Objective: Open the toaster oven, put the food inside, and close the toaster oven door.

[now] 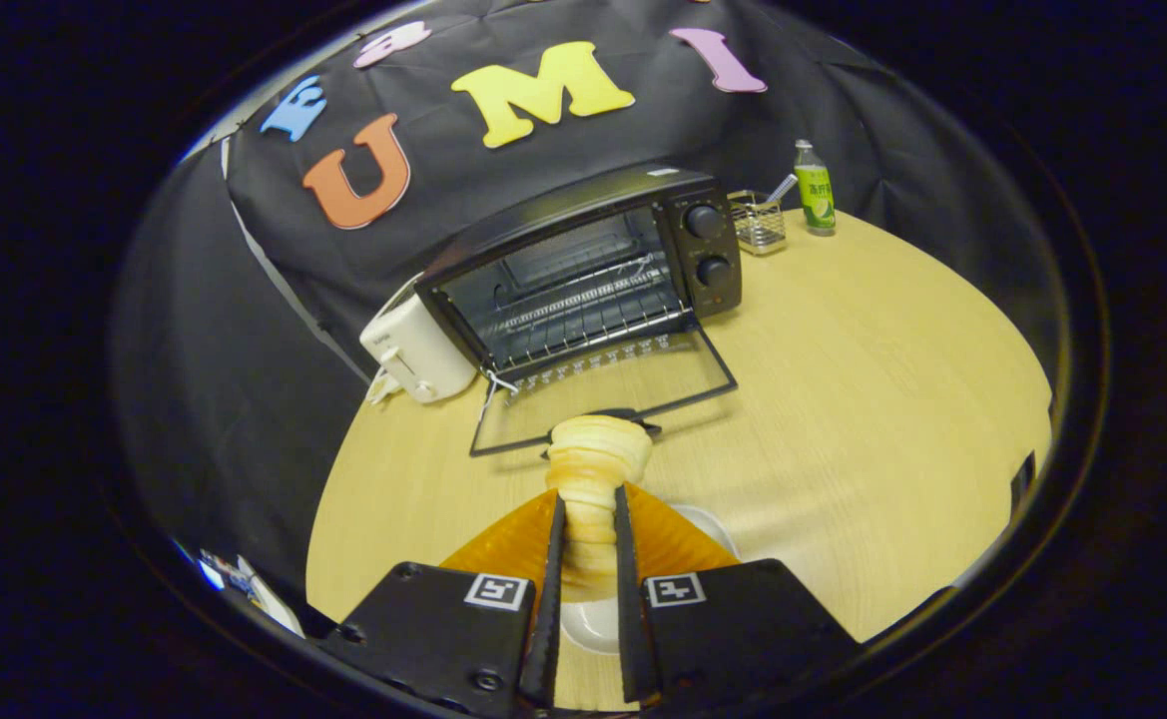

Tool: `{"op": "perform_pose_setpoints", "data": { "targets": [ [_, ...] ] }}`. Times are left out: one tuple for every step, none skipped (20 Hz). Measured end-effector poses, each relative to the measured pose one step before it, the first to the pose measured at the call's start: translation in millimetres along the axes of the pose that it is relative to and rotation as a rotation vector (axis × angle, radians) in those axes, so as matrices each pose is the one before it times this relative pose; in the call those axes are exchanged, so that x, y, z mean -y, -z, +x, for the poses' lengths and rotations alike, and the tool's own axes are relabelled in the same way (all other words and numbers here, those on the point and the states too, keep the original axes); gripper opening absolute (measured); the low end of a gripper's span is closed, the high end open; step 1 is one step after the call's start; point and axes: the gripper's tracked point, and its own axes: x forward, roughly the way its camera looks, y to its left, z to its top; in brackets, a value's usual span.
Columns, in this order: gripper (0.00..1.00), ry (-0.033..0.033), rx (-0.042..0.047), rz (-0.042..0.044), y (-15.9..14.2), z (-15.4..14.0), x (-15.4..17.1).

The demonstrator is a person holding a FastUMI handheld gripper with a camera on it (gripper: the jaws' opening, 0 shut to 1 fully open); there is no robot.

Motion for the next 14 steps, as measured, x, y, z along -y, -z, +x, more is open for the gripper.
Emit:
{"op": "perform_pose_setpoints", "data": {
  "targets": [
    [0.3, -0.00877, 0.01679, 0.00994, -12.71, 5.18, -4.44],
    [0.3, -0.00995, 0.01538, 0.01556, -12.01, 6.98, -4.74],
    [0.3, -0.00669, 0.01015, 0.01953, -10.49, 8.06, -3.35],
    [0.3, -0.00635, 0.0068, 0.02076, -9.59, 9.79, -2.46],
    [0.3, -0.00105, 0.00422, 0.02011, -8.44, 11.4, -1.4],
    [0.3, 0.0044, 0.00481, 0.01734, -6.78, 10.96, 0.74],
    [0.3, 0.00959, 0.0129, 0.01108, -10.02, 14.98, 1.92],
    [0.3, 0.00779, 0.01205, 0.00869, -6.9, 11.91, 1.36],
    [0.3, 0.00276, 0.0102, 0.01513, -7.38, 13.11, 0.27],
    [0.3, 0.00357, 0.00965, 0.01713, -5.73, 12.58, -0.4],
    [0.3, 0.00932, 0.01335, 0.01331, -7.23, 13.93, 1.39],
    [0.3, 0.0144, 0.0124, 0.00509, -5.85, 11.44, 2.32],
    [0.3, 0.01186, 0.01167, 0.00461, -6.31, 12.63, 1.13],
    [0.3, 0.00894, 0.01229, 0.00892, -4.98, 10.69, -0.67]
  ]
}}
